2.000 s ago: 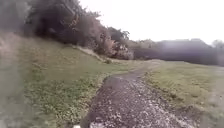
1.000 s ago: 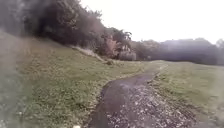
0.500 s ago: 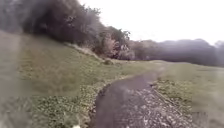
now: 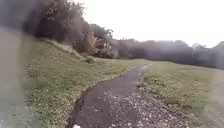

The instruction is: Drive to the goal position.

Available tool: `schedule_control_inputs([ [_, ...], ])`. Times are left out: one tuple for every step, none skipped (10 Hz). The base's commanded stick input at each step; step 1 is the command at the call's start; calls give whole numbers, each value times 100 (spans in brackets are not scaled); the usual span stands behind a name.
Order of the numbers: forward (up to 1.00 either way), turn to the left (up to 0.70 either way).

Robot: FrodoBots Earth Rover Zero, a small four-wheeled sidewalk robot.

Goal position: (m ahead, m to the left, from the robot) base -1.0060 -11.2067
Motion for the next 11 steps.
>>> schedule_control_inputs([
  [100,0],
  [100,0],
  [100,0],
  [100,0],
  [100,0],
  [100,0],
  [100,0],
  [100,0],
  [100,0],
  [100,0],
  [100,-7],
])
